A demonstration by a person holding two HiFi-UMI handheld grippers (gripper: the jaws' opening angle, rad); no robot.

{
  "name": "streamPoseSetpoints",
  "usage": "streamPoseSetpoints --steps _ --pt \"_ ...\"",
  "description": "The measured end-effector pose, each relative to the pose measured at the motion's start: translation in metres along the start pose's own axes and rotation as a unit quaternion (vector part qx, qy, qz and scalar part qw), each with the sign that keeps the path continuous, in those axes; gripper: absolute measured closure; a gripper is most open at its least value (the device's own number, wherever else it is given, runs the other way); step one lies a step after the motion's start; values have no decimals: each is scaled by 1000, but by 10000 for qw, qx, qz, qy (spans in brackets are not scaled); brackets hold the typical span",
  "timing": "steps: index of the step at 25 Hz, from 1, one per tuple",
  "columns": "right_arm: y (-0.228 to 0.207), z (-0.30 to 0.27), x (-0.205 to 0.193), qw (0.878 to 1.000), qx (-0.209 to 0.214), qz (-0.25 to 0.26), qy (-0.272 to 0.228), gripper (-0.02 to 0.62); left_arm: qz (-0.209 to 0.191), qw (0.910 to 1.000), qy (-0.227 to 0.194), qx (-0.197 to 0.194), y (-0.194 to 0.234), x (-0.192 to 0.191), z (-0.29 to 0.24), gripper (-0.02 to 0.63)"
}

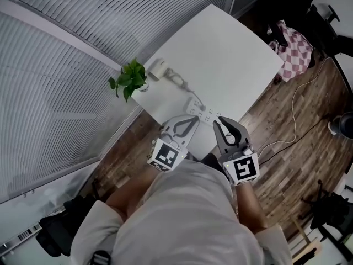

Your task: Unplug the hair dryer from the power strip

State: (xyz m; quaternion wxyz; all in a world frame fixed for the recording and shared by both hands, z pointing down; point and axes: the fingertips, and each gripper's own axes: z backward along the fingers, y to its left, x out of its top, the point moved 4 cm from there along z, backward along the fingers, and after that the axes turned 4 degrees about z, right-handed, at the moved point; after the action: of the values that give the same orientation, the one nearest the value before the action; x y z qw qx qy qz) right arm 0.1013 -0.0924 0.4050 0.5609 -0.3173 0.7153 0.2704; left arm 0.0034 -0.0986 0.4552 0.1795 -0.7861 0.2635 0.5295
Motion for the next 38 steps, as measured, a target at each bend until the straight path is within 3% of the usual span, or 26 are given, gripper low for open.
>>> streamPoseSetpoints --steps 2,5,13,23,38 --pt "1 -9 -12 9998 69 32 175 549 13 9998 215 0 7 -15 -7 576" --pt "1 -23 -31 9986 191 31 496 477 -42 9988 480 1 16 -33 -18 577" --pt "-3 -62 -98 9914 371 228 1238 465 -130 9940 1083 -106 30 -80 -47 577" --pt "-8 -97 -177 9744 658 510 2090 457 104 9843 1748 -241 41 -145 -85 577" --pt "-3 -135 -248 9429 1222 920 2959 449 47 9655 2558 -479 49 -206 -126 577"
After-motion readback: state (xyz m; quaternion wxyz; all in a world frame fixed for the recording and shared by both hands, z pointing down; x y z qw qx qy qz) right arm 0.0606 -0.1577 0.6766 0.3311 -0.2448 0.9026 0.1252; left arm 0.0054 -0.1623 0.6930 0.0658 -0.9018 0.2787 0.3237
